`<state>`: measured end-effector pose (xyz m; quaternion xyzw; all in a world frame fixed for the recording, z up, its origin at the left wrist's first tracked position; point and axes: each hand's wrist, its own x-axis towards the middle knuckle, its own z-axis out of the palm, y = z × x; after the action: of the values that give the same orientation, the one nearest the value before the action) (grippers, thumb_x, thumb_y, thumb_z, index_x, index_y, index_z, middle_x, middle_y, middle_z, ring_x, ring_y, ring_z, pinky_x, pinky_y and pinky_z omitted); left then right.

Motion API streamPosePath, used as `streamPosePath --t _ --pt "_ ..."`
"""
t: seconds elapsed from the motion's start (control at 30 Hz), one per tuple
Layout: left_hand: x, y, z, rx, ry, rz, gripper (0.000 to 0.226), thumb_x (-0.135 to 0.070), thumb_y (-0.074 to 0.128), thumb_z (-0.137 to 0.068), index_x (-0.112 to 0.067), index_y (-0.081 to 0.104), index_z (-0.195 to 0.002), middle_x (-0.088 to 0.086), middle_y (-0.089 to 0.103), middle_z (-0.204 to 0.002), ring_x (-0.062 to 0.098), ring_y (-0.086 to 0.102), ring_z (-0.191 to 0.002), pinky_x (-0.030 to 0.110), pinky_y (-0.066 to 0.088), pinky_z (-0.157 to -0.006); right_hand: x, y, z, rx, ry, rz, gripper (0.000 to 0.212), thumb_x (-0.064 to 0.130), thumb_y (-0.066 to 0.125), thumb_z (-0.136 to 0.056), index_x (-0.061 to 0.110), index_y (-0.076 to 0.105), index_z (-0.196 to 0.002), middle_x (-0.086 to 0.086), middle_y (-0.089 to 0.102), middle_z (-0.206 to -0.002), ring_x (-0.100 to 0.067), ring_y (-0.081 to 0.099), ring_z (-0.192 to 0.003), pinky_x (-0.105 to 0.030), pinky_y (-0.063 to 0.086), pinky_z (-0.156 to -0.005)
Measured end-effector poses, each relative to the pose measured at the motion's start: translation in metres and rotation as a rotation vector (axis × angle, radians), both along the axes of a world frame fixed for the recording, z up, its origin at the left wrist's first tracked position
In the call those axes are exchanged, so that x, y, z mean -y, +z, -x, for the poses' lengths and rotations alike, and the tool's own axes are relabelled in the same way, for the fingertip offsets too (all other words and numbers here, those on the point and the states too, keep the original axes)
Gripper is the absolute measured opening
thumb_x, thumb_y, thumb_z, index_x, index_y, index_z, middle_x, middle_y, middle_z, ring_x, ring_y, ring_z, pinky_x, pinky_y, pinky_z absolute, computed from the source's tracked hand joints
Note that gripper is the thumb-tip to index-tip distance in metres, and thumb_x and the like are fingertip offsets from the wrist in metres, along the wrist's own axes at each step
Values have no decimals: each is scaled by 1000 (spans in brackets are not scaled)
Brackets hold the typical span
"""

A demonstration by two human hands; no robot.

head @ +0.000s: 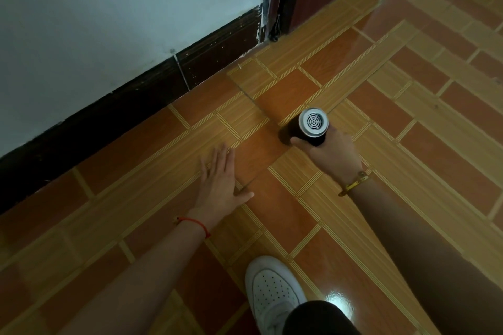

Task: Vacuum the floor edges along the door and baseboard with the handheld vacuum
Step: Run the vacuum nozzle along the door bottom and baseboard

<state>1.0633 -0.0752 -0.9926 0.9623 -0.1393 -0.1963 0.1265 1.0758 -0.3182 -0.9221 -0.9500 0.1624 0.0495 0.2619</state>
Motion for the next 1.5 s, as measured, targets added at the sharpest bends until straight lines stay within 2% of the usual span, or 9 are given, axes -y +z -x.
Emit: streamPosePath --t 0.13,0.27,0.4,0.63,0.83,1.07,1.2,1.4,1.5 --pt "-15 -2 6 -15 53 18 124 -67 66 -76 -11 -11 -156 7 -16 -165 25 -19 -151 55 -9 -121 -26 0 1 -47 134 -45 67 68 63 -76 17 53 -119 7 59 -80 -18 62 -77 -35 55 -64" --pt "-33 -2 11 -8 122 41 126 -69 67 -73 -13 -9 -157 6 -15 -166 23 -19 -151 55 -8 -121 -57 0 -1 -86 335 -158 62 65 65 -77 19 54 -119 12 61 -82 -6 59 -75 -18 46 -63" --pt "-55 -1 16 3 190 53 126 -67 69 -72 -15 -8 -157 5 -13 -166 23 -18 -151 57 -3 -122 -87 -4 -5 -103 439 -141 57 67 64 -75 24 53 -111 15 59 -80 -7 59 -74 -24 49 -62" --pt "-103 6 25 6 398 98 119 -54 75 -76 -19 -4 -158 3 -11 -166 21 -16 -152 48 -12 -120 -115 -4 -33 -8 418 -61 73 67 61 -78 21 46 -133 19 50 -76 -13 60 -79 -33 55 -68" --pt "-141 17 36 20 490 139 116 -52 76 -77 -19 -2 -157 2 -14 -166 22 -17 -152 53 -3 -123 -127 -1 -39 -67 509 -130 71 62 68 -75 25 49 -132 13 56 -93 -10 57 -92 -20 45 -66" --pt "-163 10 58 25 546 118 115 -57 71 -79 -18 -3 -157 3 -17 -165 20 -17 -151 50 -9 -122 -171 -3 -17 -161 744 -201 69 62 68 -76 26 50 -131 22 53 -88 -2 55 -83 -19 45 -71" --pt "-177 8 71 23 566 120 115 -59 69 -79 -19 -5 -157 2 -18 -165 21 -17 -151 52 -8 -121 -198 -6 -10 -148 841 -218 65 61 68 -76 24 53 -128 10 66 -105 -8 61 -95 -22 49 -77" --pt "-205 11 90 -27 619 45 118 -67 68 -75 -22 -4 -157 0 -18 -165 24 -19 -151 54 -9 -118 -233 -10 -29 -36 771 -143 68 62 66 -78 22 50 -131 3 68 -108 -15 64 -97 -35 57 -77" --pt "-218 13 107 -19 642 10 117 -69 65 -76 -23 -5 -157 2 -21 -164 27 -21 -150 54 -14 -115 -252 -11 -42 19 739 -163 71 58 68 -79 20 48 -136 0 68 -114 -19 64 -102 -27 51 -74"
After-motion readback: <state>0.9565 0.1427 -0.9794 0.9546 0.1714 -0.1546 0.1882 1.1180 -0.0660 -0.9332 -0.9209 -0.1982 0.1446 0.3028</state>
